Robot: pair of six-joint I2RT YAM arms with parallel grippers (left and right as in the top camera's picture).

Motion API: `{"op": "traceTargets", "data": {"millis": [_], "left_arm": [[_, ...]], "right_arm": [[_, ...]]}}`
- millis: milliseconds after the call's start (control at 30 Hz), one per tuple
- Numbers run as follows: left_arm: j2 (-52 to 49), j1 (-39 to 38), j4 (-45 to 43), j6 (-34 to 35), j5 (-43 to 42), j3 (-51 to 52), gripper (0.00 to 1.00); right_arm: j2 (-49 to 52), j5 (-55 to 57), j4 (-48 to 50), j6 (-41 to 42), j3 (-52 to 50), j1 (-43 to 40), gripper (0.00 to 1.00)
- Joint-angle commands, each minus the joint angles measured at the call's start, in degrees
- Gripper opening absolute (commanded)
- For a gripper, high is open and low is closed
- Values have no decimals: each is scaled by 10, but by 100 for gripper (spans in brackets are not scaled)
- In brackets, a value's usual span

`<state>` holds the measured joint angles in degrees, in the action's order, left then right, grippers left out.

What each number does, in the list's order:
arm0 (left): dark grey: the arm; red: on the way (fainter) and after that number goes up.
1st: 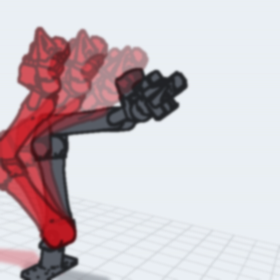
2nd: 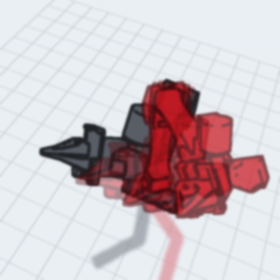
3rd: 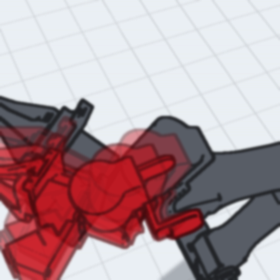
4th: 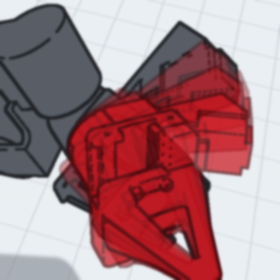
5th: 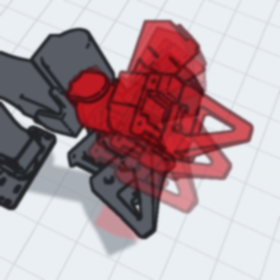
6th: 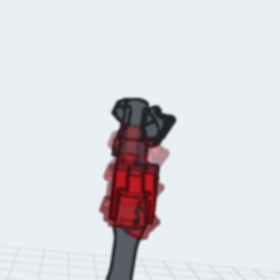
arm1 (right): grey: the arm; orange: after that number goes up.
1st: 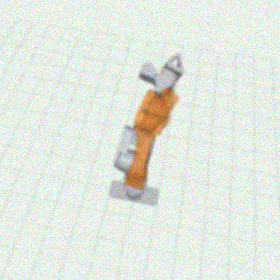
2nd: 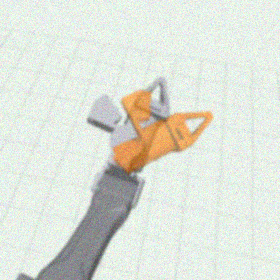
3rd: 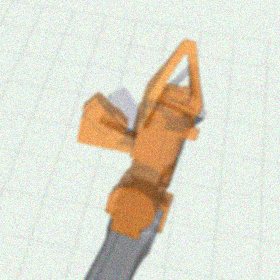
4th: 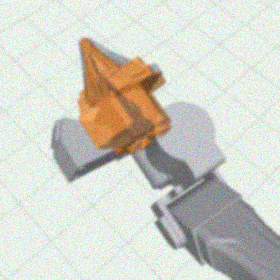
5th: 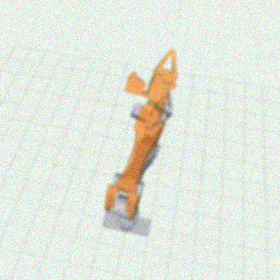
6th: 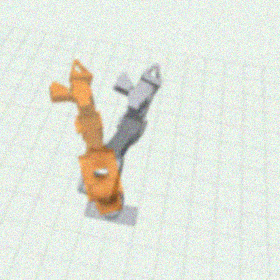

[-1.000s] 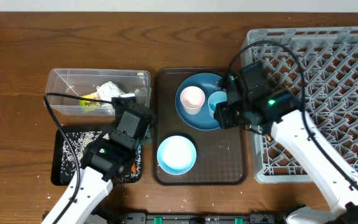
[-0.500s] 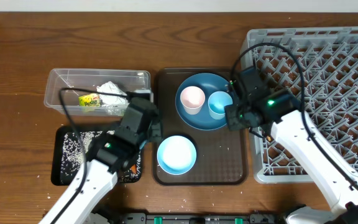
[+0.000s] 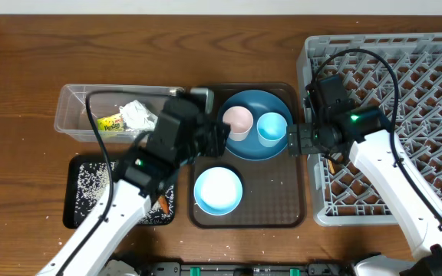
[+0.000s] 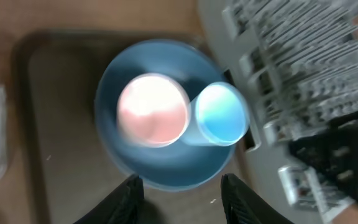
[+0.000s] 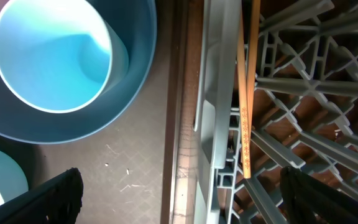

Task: Sort waste into correct bins and load items into the dishwasher rack
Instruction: 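Lower the left gripper and grip the pink cup's rim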

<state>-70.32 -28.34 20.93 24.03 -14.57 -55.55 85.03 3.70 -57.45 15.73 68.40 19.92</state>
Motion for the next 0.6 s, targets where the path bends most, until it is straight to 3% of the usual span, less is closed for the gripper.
{"op": "traceTargets", "data": {"millis": [0,233,433,567], "left_arm": [[-41,0,23,9,-13,-56,43],[-164,0,101,11,-13,-148,43],[-240,0,103,12,-13,-151,42],[-274,0,98,12,-12,-151,35]], "right_arm": [[-7,6,0,3,0,-4,99],[-7,6,0,3,0,-4,99],[-7,6,0,3,0,-4,99],[-7,6,0,3,0,-4,99]]}}
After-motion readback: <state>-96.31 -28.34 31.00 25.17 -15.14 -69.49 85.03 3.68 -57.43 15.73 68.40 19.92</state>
